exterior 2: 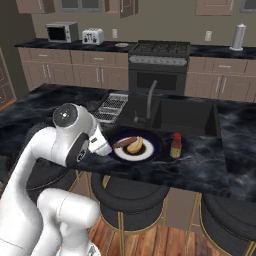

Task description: Move the hot dog bun to the plate on the dining table and place the condiment next to that plate. Then navigate to the fridge and take the sausage and place it on the plate as well.

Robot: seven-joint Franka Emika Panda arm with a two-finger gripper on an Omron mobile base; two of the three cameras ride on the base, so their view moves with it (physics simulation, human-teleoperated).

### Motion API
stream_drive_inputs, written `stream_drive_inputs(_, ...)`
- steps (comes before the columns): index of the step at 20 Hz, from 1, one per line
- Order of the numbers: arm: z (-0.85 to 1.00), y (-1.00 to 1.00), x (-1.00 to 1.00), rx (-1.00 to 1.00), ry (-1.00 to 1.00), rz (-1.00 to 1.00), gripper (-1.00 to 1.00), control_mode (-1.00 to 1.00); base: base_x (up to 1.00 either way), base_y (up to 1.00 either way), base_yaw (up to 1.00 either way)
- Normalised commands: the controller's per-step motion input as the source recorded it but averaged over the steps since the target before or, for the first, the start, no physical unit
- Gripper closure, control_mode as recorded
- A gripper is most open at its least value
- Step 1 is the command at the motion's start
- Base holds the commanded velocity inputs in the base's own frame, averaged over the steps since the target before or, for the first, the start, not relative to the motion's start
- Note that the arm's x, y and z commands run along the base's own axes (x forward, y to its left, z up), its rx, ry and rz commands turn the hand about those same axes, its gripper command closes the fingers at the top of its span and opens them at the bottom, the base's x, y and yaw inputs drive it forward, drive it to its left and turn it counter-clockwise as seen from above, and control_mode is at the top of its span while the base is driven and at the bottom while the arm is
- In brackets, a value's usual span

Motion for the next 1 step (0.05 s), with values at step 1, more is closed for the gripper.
stream_drive_inputs(1, 0.53, 0.16, -0.81, -0.11, 0.0, 0.22, -1.0, -1.0, 0.0, 0.0, 0.0)
